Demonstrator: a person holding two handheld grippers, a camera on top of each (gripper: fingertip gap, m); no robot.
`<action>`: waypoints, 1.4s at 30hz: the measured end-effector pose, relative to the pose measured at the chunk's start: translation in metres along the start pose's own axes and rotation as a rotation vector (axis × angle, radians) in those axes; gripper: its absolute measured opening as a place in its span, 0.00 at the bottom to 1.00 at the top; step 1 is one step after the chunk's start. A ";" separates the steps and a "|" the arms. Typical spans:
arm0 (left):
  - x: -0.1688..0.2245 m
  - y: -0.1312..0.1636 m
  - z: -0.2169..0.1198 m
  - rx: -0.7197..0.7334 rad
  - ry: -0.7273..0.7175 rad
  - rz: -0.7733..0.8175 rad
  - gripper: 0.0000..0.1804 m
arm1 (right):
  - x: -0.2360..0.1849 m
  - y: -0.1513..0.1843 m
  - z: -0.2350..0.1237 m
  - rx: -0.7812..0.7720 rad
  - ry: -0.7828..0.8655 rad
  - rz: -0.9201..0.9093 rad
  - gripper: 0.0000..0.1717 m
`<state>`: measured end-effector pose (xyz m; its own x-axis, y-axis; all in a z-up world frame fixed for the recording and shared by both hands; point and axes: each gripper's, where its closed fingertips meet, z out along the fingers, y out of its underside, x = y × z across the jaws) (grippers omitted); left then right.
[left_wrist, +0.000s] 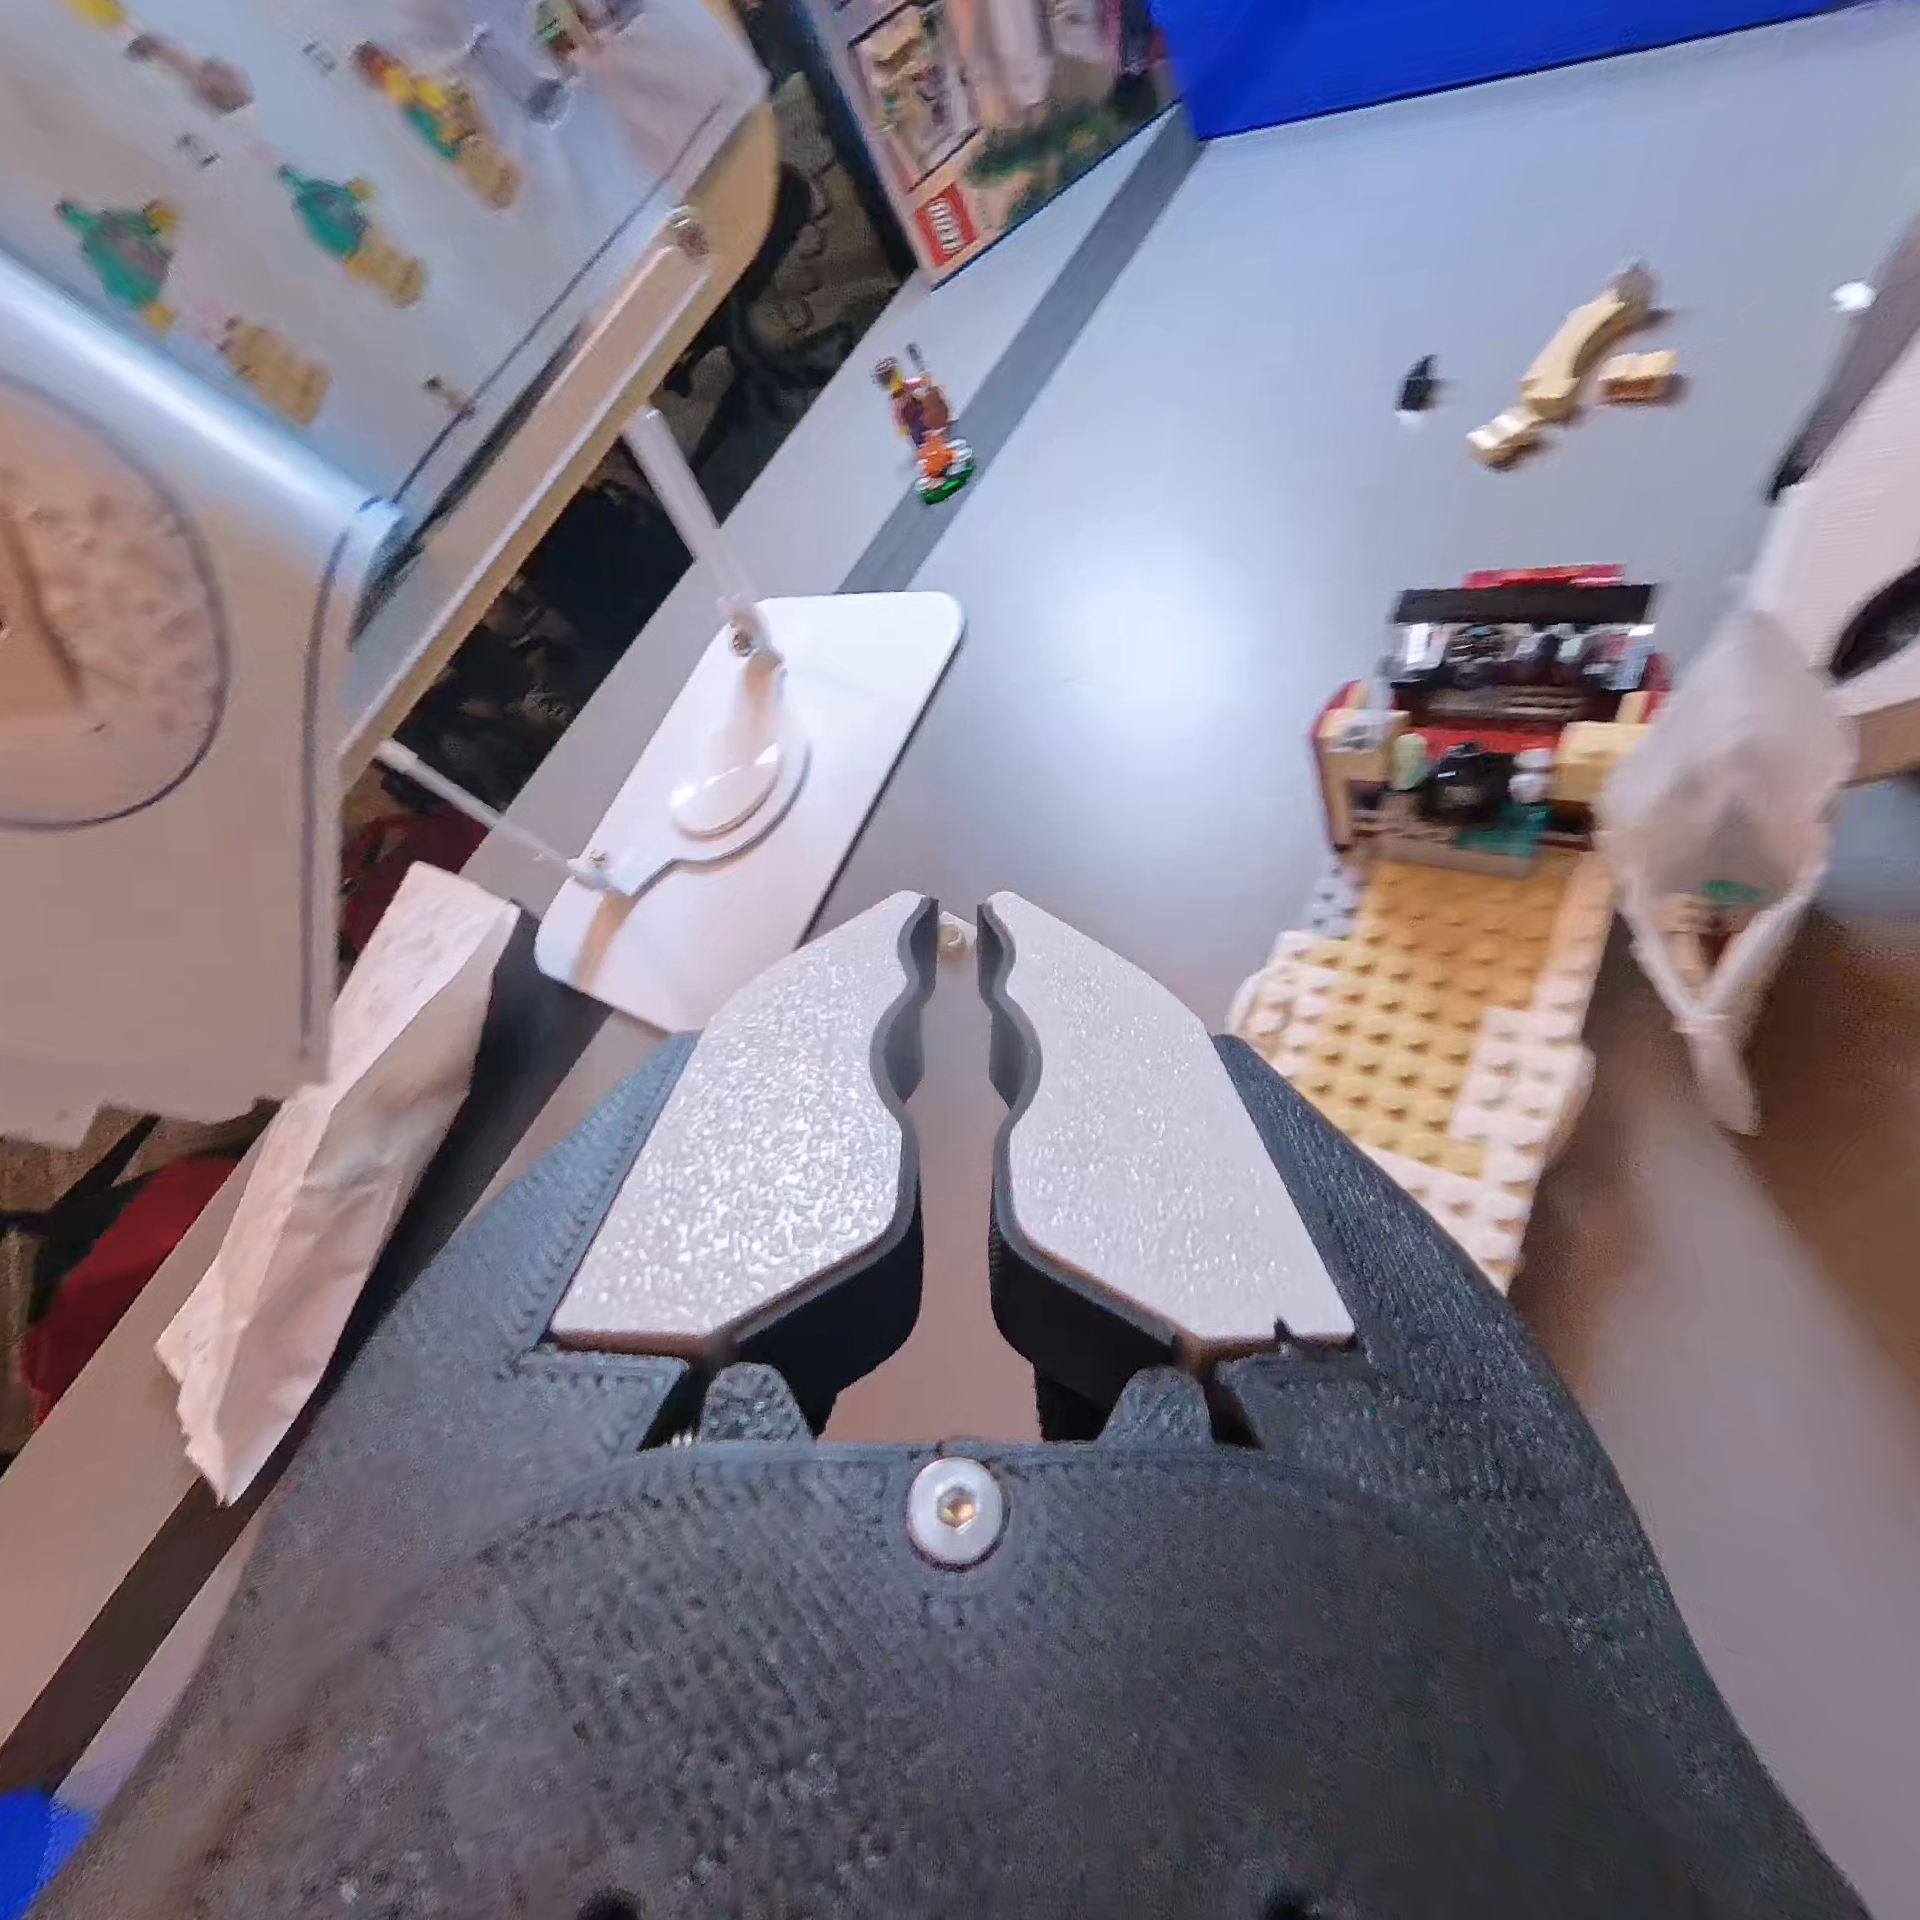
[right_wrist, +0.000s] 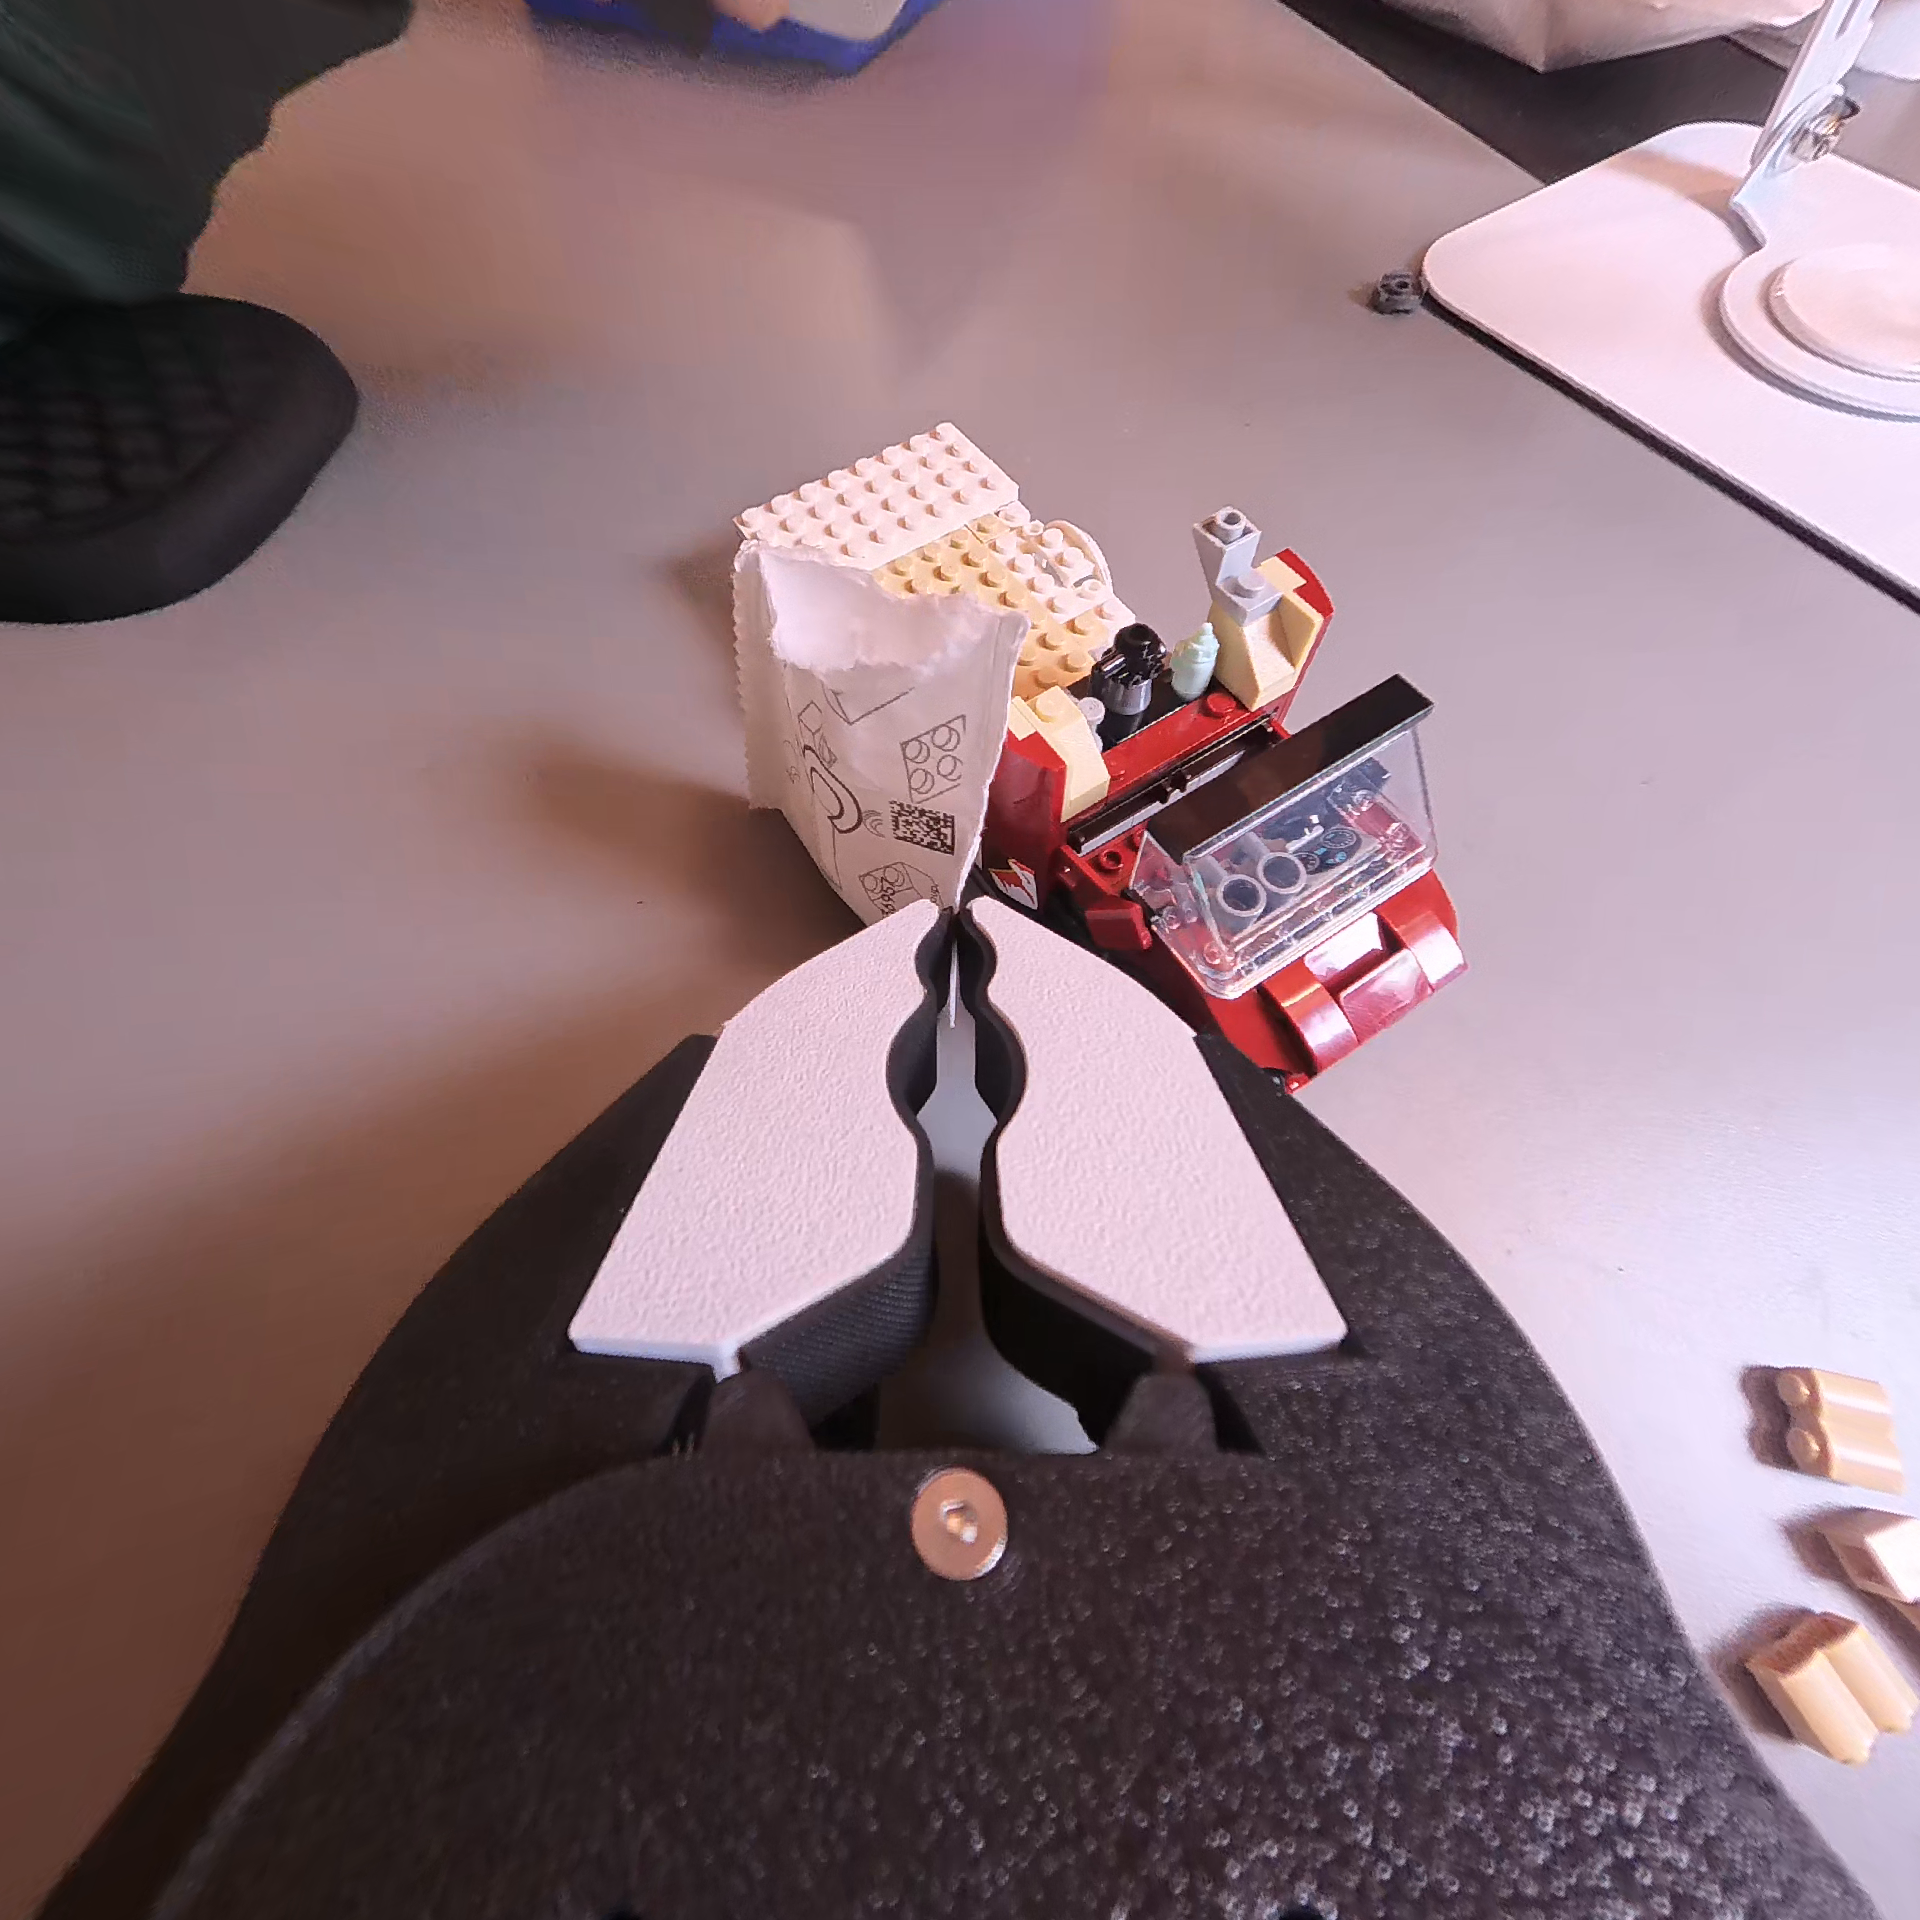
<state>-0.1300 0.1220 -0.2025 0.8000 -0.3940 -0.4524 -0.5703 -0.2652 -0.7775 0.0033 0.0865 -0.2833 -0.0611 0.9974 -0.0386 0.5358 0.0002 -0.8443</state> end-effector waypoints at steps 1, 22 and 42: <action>0.012 -0.005 -0.001 0.004 0.026 0.013 0.04 | 0.000 0.000 0.000 0.000 0.004 -0.005 0.01; 0.134 -0.019 -0.005 0.066 0.540 -0.042 0.13 | -0.001 0.002 0.000 -0.011 0.015 -0.041 0.01; -0.066 0.112 0.081 -0.212 0.119 -0.513 0.16 | -0.002 0.002 0.000 -0.013 0.001 -0.045 0.01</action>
<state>-0.2312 0.1896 -0.2949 0.9651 -0.2609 0.0219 -0.1487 -0.6151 -0.7743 0.0042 0.0841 -0.2853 -0.0845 0.9964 -0.0006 0.5435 0.0456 -0.8382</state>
